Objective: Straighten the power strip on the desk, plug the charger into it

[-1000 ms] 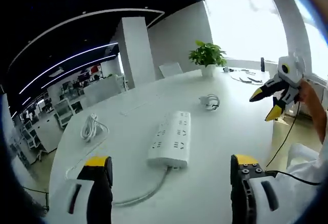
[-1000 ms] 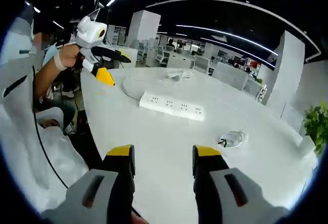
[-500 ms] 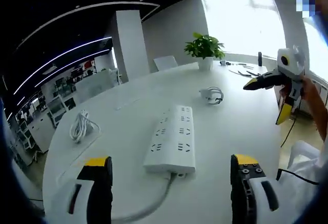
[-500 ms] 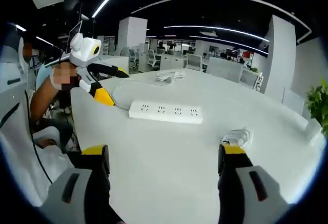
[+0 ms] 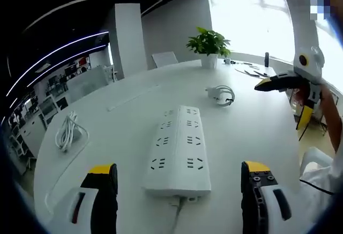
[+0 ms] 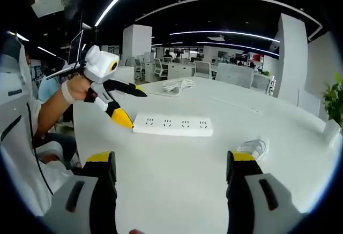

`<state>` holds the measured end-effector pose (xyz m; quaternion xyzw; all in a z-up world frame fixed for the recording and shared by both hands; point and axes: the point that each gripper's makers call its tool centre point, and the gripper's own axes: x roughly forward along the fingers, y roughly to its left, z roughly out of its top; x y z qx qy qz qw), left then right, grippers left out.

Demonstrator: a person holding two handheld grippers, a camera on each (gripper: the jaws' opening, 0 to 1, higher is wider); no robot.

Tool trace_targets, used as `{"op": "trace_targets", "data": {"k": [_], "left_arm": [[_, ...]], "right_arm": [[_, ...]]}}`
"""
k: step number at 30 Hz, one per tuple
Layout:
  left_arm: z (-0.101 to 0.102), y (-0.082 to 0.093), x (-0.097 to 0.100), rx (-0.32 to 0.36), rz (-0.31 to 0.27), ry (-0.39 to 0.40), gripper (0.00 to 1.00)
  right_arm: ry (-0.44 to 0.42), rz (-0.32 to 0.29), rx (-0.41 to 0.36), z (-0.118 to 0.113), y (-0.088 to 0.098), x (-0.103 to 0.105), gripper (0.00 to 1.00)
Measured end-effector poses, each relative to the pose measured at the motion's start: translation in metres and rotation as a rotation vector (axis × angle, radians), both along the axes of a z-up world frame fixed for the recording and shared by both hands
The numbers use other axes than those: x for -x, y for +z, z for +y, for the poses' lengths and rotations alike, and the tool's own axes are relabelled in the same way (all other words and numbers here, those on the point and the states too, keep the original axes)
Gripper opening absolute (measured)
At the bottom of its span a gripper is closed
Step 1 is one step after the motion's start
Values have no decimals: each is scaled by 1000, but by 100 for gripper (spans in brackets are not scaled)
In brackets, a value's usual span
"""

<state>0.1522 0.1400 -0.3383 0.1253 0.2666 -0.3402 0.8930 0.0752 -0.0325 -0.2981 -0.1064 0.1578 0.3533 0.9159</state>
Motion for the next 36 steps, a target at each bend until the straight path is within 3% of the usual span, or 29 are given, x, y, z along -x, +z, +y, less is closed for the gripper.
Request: {"op": "trace_targets", "data": {"k": [3,6,9,12,18,22,26,36], "left_arm": [[-7,-7,-4,-44,22,-75,96],[-15,-7,-9,-31,59,-121,93],[-19,-11,-17,-40,88,-133,92],[-15,-20,-24,-113,99,-139,89],[-21,-25,-27,-91,139,-147,86],[-20,-36,-28,-148,140,-164,86],[-24,-41,-26,-128,176,-174,81],[-31,-44,-21,-116,202,-193,76]], "right_arm": [[-6,5,-10,-1,-1,-2,84],[-8,15,-5,-1,-4,-3,84],[-3,21,-5,0,-7,-3,83],[-2,25,-3,0,-10,-4,82],[-3,39,-11,0,-14,-3,82],[-2,47,-15,0,-16,-3,81],[1,56,-14,1,-19,-3,81],[-5,70,-15,-3,-24,-4,80]]}}
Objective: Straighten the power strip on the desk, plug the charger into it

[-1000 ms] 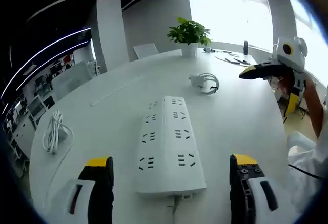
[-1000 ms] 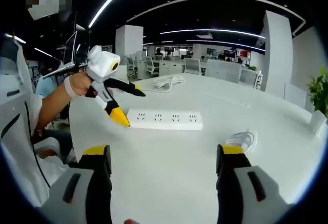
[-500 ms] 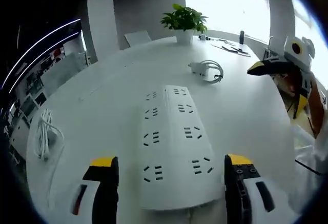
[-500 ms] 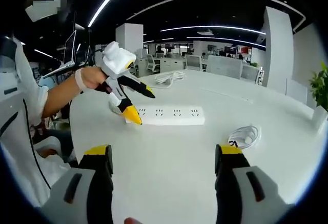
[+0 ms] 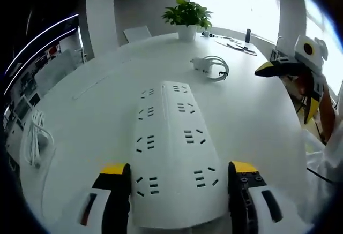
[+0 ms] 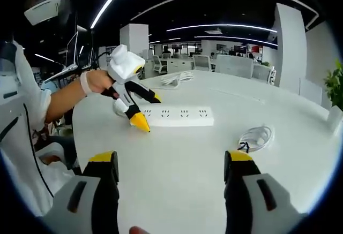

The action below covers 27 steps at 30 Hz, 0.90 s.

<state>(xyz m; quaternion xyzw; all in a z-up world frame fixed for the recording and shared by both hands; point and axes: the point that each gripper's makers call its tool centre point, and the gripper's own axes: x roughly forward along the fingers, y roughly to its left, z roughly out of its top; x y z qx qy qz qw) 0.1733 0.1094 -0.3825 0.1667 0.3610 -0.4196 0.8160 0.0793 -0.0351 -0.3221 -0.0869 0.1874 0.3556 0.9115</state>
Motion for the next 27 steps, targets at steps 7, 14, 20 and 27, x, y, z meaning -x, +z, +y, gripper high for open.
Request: {"op": "trace_targets", "data": {"k": [7,14,20,27], "left_arm": [[-1,0,0,1,7,2,75],[-1,1,-1,10,13,12,74],[-1,1,-2,21,17,14,74],[-1,1,-2,18,16,16,74]], "right_arm": [[8,3,-2,2,-1,0,80],[12,2,-6,2,0,1,79],[121,-55,182,-5,3,-13,76],[407,-173,411,15,20,-61,79]]}}
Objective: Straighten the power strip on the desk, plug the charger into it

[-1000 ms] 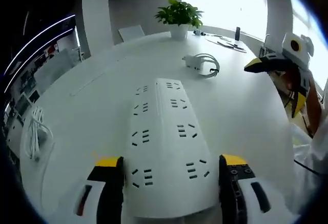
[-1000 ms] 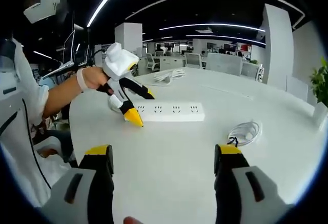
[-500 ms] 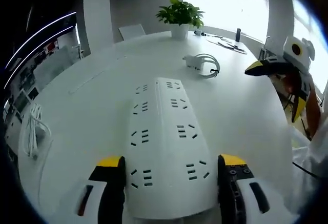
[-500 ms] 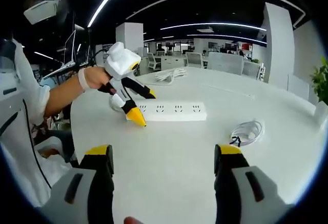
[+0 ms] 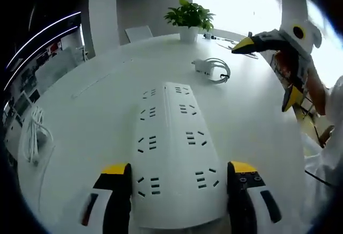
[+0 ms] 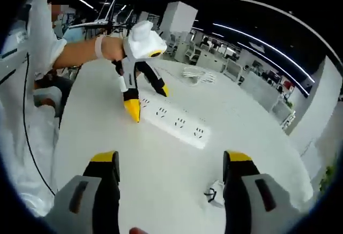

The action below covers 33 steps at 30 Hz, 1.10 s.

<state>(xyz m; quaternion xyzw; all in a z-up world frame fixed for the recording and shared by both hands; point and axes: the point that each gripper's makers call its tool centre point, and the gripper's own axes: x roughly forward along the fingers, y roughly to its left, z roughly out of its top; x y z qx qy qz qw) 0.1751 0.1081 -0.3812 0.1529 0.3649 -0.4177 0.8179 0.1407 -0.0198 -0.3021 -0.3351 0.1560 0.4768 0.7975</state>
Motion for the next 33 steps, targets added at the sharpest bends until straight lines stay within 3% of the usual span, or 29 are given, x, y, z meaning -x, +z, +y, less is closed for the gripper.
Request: {"op": "trace_targets", "data": {"k": [2,7,10,18,21,27,33], "left_arm": [[0,0,0,0,-1,1,74],[-1,0,1,-3,-5,-1,74],[0,0,1,-5,-1,-3,74],[1,0,-1,-3,0,-3,74],[1,1,-1,0,1,-2,74],[0,1,0,6,-1,-3,74],[-1,1,-2,6,-1,-5,74]], "right_arm": [[66,17,37,6,2,-10,79],[222,-17,156,23,5,-36,80],[297,36,230,33,-10,-46,80],[399,104,375,53,-43,-84,79],[439,163,418,58,-51,-88,78],[506,139,513,69,-58,-104,73],[547,193,564,73,-68,-103,69]]}}
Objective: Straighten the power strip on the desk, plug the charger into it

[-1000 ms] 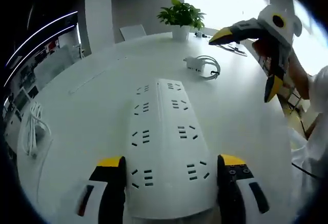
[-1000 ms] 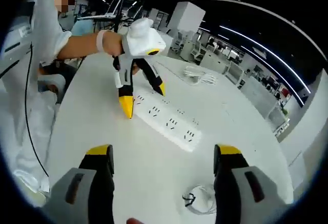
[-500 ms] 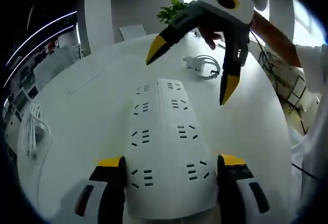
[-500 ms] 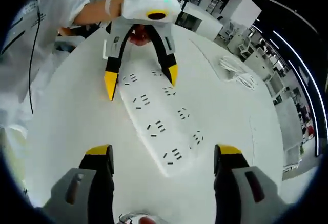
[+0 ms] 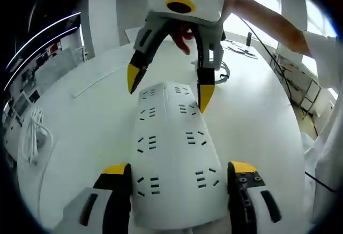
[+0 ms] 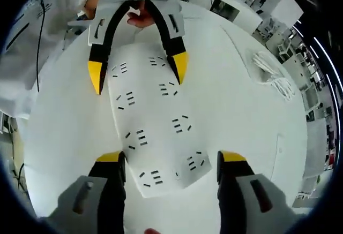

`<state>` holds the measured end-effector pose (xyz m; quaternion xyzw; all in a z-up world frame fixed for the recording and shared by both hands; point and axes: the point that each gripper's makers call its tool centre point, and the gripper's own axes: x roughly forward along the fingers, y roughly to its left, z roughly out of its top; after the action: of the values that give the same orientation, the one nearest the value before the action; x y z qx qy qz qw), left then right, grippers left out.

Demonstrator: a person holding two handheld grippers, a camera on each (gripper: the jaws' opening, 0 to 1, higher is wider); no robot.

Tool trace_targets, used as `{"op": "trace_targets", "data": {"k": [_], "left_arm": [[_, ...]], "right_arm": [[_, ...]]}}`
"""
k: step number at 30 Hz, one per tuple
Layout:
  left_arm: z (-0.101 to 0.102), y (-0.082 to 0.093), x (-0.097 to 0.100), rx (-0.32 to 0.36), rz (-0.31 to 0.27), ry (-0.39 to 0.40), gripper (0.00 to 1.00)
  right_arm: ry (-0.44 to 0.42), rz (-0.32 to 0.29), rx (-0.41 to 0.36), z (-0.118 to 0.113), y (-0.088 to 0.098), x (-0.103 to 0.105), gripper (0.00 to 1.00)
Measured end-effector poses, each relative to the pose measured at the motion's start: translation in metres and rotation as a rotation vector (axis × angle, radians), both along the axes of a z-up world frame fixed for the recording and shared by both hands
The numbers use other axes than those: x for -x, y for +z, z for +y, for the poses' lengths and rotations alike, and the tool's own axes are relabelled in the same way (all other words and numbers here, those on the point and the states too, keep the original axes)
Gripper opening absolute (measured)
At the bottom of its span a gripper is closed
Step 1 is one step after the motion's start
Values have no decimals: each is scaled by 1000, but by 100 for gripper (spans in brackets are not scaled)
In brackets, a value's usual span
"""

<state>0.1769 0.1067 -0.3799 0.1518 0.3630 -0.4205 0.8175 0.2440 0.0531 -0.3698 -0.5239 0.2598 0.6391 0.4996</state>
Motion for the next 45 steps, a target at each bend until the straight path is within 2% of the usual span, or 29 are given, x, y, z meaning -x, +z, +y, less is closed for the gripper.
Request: {"op": "trace_targets", "data": {"k": [6,8,14,21,32,39,45], "left_arm": [[-1,1,-4,4,-3,-2,74],[-1,1,-6,5,-3,-2,74],[-2,1,-8,5,-4,-6,74],[-1,2,-8,5,-1,-32,74],[-1,1,8,9,-5,-132,74],[0,0,14,-10,3,-201,74],[-1,-1,19,-27,10,-279,74]], "right_arm": [[35,12,56,-2,-6,2,69],[25,42,69,-3,-7,3,67],[15,63,57,-4,-8,1,67],[5,50,74,-6,-8,7,66],[-117,59,49,-13,-8,23,66],[-190,63,15,-17,-7,36,66],[-278,59,21,-21,-7,48,65]]}}
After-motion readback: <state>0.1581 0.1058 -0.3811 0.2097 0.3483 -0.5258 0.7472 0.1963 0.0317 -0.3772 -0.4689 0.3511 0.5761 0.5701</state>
